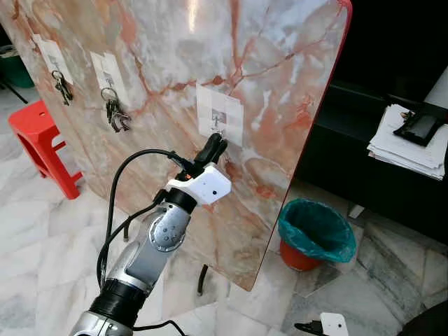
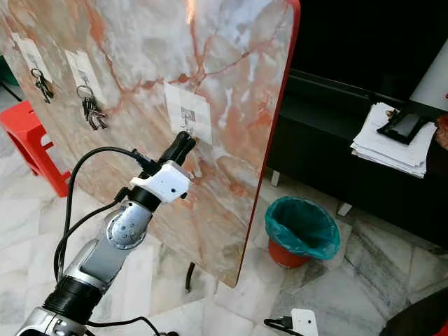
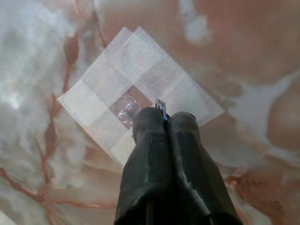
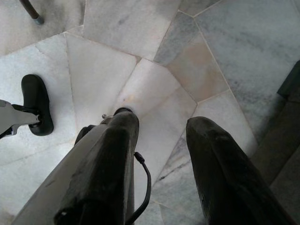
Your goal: Hang keys on a hook
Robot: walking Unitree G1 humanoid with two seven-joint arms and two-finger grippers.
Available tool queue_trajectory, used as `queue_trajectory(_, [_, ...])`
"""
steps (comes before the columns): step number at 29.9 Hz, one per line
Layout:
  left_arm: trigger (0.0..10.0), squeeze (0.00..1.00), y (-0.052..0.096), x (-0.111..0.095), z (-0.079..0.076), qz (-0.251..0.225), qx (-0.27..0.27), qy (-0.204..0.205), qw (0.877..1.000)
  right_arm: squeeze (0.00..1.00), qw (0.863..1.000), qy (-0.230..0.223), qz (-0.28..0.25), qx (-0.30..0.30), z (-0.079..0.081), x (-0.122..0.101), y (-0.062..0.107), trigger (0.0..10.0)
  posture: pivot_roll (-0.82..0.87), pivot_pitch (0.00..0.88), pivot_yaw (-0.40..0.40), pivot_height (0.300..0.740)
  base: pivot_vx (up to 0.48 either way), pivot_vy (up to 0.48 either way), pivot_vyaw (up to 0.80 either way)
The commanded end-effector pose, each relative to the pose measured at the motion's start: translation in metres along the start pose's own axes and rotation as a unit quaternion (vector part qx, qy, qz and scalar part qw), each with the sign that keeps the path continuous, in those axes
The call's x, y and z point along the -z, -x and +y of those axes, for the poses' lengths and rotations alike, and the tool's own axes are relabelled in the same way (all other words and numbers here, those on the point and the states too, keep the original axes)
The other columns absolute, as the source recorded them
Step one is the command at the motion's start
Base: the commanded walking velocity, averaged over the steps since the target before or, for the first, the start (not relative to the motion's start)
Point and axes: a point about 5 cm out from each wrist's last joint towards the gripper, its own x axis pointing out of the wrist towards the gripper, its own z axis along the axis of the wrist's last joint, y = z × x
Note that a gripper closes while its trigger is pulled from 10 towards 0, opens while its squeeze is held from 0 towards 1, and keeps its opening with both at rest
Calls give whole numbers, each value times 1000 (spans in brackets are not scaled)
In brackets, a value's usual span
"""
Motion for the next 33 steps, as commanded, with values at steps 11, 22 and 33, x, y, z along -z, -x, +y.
queue_trajectory(11, [10000, 0, -9, 5, 12, 7, -21, -5, 1000, 0, 1000, 1, 9, -4, 3, 3, 0, 10000, 131, 100, -59, 740, 0, 0, 0])
queue_trajectory(22, [10000, 0, -9, 9, 16, 17, -40, 23, 999, 0, 1000, 3, 10, -6, 10, 5, -1, 10000, 131, 101, -62, 740, 0, 0, 0])
queue_trajectory(33, [10000, 0, -8, 14, 17, 35, -61, 92, 993, 0, 1000, 6, 10, -4, 6, 4, 0, 10000, 129, 103, -63, 740, 0, 0, 0])
